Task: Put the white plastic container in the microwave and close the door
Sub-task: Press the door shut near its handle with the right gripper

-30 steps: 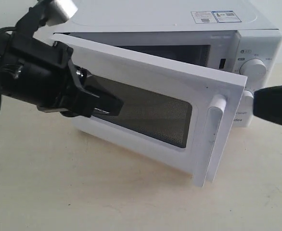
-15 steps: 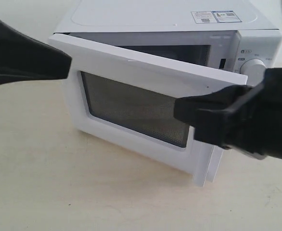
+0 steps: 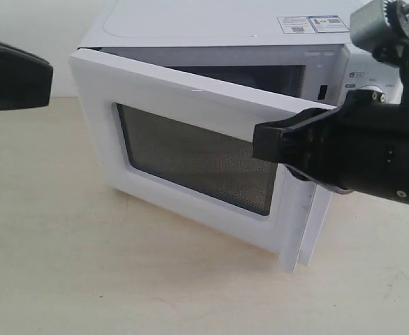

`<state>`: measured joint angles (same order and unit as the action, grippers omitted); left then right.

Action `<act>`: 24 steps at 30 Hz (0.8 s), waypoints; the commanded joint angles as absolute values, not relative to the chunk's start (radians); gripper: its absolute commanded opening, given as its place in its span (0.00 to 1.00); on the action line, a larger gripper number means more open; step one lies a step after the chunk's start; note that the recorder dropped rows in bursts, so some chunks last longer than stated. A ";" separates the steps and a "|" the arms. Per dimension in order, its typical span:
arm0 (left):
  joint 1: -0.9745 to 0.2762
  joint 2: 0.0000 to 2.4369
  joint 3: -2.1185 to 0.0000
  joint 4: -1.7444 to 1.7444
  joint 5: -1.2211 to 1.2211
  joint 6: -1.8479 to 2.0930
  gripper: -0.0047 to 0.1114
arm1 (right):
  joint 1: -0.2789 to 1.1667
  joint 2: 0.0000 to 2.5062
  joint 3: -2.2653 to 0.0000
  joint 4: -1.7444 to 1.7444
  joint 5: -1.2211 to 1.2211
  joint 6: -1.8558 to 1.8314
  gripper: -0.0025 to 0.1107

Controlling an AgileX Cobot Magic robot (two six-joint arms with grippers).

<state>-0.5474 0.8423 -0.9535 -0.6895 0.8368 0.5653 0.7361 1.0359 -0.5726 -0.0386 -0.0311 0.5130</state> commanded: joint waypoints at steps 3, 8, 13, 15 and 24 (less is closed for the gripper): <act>-0.556 0.835 -0.904 -0.683 0.804 0.554 0.08 | 0.678 1.035 -0.571 -0.042 -0.037 0.488 0.02; -0.556 0.835 -0.898 -0.693 0.802 0.554 0.08 | 0.633 1.062 -0.571 -0.042 -0.040 0.472 0.02; -0.556 0.833 -0.898 -0.718 0.813 0.554 0.08 | 0.587 1.088 -0.571 -0.042 -0.066 0.469 0.02; -0.556 0.833 -0.898 -0.718 0.821 0.554 0.08 | 0.567 1.090 -0.571 -0.040 -0.085 0.469 0.02; -0.556 0.833 -0.898 -0.718 0.805 0.569 0.08 | 0.467 1.091 -0.571 -0.040 -0.145 0.446 0.02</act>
<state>-0.5474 0.8423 -0.9007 -0.7064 0.8129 0.5613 0.4916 1.0908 -0.5726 -0.0386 -0.1095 0.4635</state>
